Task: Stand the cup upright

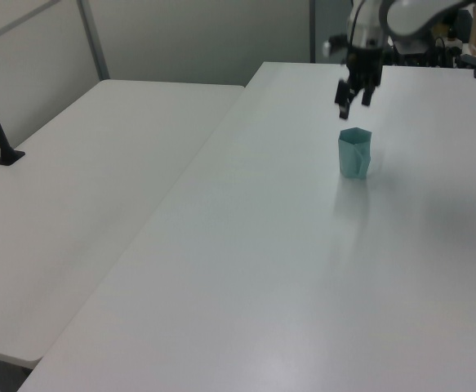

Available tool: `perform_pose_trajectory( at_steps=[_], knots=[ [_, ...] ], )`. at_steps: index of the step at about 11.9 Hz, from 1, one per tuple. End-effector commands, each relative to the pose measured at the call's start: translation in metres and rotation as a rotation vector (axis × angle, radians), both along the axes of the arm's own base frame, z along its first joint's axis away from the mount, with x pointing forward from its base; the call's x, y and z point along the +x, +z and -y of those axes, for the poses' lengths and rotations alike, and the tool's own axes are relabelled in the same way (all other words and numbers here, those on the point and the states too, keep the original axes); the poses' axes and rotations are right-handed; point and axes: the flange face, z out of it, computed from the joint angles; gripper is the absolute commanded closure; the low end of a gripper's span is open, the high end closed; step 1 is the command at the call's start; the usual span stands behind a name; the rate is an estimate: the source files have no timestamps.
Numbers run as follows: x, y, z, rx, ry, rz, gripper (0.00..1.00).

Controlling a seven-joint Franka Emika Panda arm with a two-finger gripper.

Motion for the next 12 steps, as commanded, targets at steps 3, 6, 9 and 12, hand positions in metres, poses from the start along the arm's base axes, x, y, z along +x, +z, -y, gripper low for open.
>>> perform_pose_trajectory(
  at_steps=[3,6,9,12],
  knots=[
    [0.008,0.145,0.000,0.017,0.093,0.109,0.00],
    [-0.014,0.181,0.009,-0.012,0.201,0.019,0.00],
    [-0.038,0.194,0.028,-0.047,0.327,-0.053,0.00],
    [-0.043,0.192,0.050,-0.048,0.374,-0.075,0.00]
  ],
)
